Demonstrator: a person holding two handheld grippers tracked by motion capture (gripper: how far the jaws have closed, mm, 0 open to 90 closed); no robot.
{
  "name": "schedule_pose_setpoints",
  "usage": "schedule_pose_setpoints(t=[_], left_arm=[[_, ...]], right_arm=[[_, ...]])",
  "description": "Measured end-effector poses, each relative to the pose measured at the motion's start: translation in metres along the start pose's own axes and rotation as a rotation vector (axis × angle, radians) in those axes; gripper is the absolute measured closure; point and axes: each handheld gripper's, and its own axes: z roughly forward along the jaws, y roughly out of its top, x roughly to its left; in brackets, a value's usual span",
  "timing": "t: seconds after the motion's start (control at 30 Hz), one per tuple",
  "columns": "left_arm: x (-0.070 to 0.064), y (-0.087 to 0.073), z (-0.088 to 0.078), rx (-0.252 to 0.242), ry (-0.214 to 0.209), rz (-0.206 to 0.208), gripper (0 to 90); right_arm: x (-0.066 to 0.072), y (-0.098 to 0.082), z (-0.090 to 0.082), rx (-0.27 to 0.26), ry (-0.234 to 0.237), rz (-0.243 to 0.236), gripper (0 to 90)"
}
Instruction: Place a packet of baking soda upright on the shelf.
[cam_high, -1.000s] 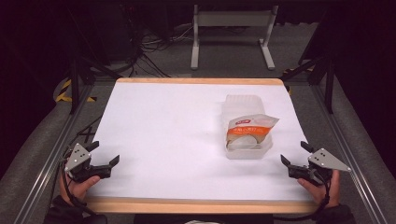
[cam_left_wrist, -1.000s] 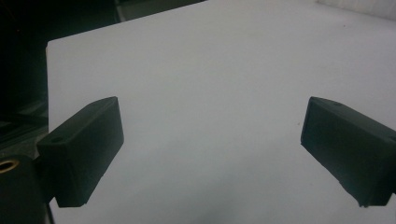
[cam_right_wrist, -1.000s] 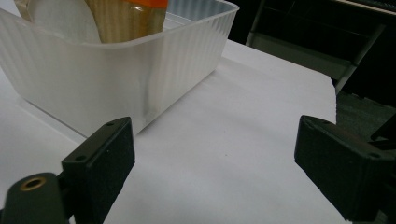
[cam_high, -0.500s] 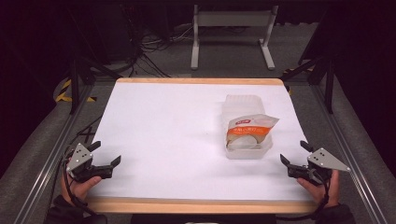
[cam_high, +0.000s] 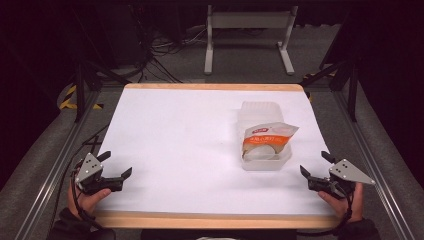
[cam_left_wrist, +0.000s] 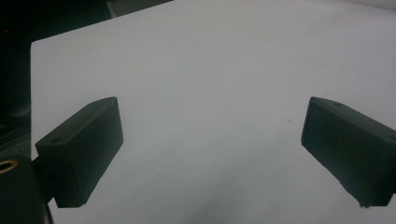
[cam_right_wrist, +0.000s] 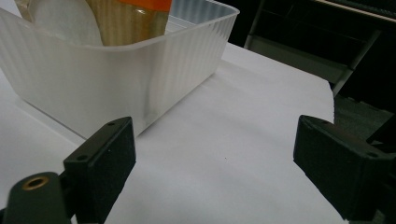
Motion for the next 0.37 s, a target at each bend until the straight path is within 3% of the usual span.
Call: schedule_pose_setpoints(t=[0.27, 0.37], left_arm=[[-0.0004, 0.0011, 0.0046, 0.013, 0.009, 0.014, 6.1], [0.0002, 0.0004, 0.0045, 0.007, 0.007, 0.001, 6.2]], right_arm=[[-0.0004, -0.0045, 0.0014, 0.013, 0.001, 0.006, 13.4], [-0.0024, -0.0077, 0.0023, 0.012, 0.01, 0.024, 13.4]])
